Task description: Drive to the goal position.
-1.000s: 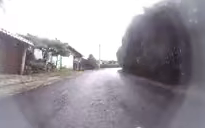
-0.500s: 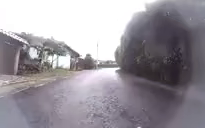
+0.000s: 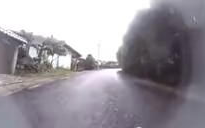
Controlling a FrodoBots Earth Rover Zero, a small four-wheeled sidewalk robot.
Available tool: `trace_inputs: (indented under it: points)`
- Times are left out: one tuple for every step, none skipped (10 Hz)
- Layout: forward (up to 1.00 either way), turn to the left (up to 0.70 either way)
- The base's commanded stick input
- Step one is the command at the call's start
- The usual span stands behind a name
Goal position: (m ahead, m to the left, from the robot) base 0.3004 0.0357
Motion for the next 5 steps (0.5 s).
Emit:
trace_inputs:
  points:
    - [0.7, 0.01]
    - [0.7, 0.01]
    - [0.7, 0.01]
    - [0.7, 0.01]
    - [0.7, 0.01]
